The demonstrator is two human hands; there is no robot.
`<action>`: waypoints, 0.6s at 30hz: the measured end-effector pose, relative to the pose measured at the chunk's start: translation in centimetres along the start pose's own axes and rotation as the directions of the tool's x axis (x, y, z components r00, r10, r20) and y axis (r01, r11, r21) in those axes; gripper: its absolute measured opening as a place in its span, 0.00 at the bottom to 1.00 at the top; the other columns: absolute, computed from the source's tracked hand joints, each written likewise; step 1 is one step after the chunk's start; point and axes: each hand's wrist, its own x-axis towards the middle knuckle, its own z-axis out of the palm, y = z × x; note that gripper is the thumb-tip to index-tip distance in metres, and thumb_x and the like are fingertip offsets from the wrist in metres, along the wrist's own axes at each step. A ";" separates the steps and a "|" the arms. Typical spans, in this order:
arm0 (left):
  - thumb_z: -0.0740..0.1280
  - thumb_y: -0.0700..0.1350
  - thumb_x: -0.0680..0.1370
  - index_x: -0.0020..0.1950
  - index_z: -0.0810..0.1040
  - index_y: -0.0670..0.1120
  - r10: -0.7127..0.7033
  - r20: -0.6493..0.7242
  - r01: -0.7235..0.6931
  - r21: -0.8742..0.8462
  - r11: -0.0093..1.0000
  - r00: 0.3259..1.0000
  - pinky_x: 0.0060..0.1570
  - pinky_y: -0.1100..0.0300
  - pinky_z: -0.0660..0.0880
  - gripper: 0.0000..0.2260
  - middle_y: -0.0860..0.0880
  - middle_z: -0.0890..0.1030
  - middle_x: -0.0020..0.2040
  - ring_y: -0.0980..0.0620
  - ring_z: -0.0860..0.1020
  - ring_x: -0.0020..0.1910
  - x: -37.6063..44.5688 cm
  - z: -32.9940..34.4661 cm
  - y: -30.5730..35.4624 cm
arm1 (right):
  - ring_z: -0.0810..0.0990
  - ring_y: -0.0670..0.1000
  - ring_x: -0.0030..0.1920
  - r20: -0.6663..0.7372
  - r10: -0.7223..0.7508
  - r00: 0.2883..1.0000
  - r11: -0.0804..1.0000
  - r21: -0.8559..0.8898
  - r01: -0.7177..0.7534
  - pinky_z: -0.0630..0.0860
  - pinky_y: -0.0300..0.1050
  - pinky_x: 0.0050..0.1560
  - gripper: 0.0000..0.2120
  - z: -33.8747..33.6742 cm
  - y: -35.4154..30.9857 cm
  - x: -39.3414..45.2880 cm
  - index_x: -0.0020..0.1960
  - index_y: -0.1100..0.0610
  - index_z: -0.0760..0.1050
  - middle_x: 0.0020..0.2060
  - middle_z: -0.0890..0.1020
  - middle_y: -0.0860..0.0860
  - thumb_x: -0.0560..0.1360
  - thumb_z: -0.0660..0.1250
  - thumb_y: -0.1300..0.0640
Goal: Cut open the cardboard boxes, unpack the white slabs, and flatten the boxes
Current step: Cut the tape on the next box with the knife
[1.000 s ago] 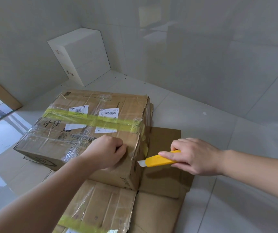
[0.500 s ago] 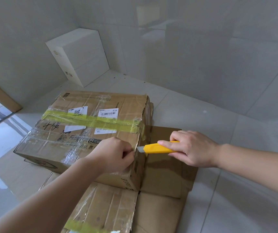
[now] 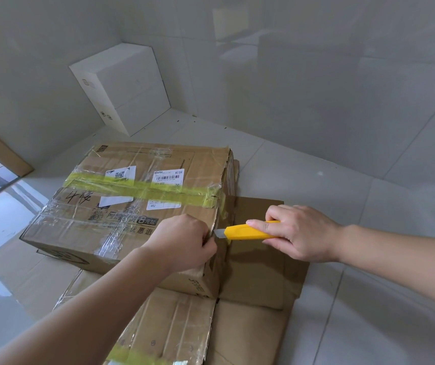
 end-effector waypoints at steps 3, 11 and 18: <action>0.58 0.50 0.75 0.27 0.65 0.48 0.041 0.025 -0.041 -0.009 0.999 0.999 0.23 0.62 0.60 0.17 0.52 0.67 0.26 0.54 0.66 0.24 0.0 0.0 0.5 | 0.77 0.54 0.34 0.016 0.012 1.000 1.000 0.001 -0.012 0.73 0.44 0.29 0.23 0.0 -0.2 -0.1 0.65 0.54 0.76 0.39 0.77 0.55 0.72 0.73 0.53; 0.58 0.45 0.75 0.28 0.60 0.46 0.089 0.034 -0.087 -0.054 0.995 0.995 0.24 0.62 0.59 0.16 0.50 0.65 0.26 0.53 0.62 0.24 -0.3 0.2 0.3 | 0.76 0.54 0.34 0.044 0.051 0.998 0.998 0.034 -0.053 0.72 0.45 0.29 0.22 -0.2 0.0 -0.1 0.67 0.54 0.75 0.40 0.77 0.55 0.74 0.71 0.52; 0.59 0.45 0.76 0.28 0.59 0.47 0.095 0.000 -0.095 -0.063 0.993 0.995 0.24 0.63 0.56 0.17 0.51 0.64 0.25 0.54 0.61 0.24 -0.5 0.2 0.4 | 0.77 0.56 0.36 0.080 0.089 0.993 0.996 0.026 -0.091 0.75 0.48 0.31 0.22 0.1 -0.4 0.8 0.68 0.53 0.74 0.41 0.77 0.56 0.75 0.69 0.52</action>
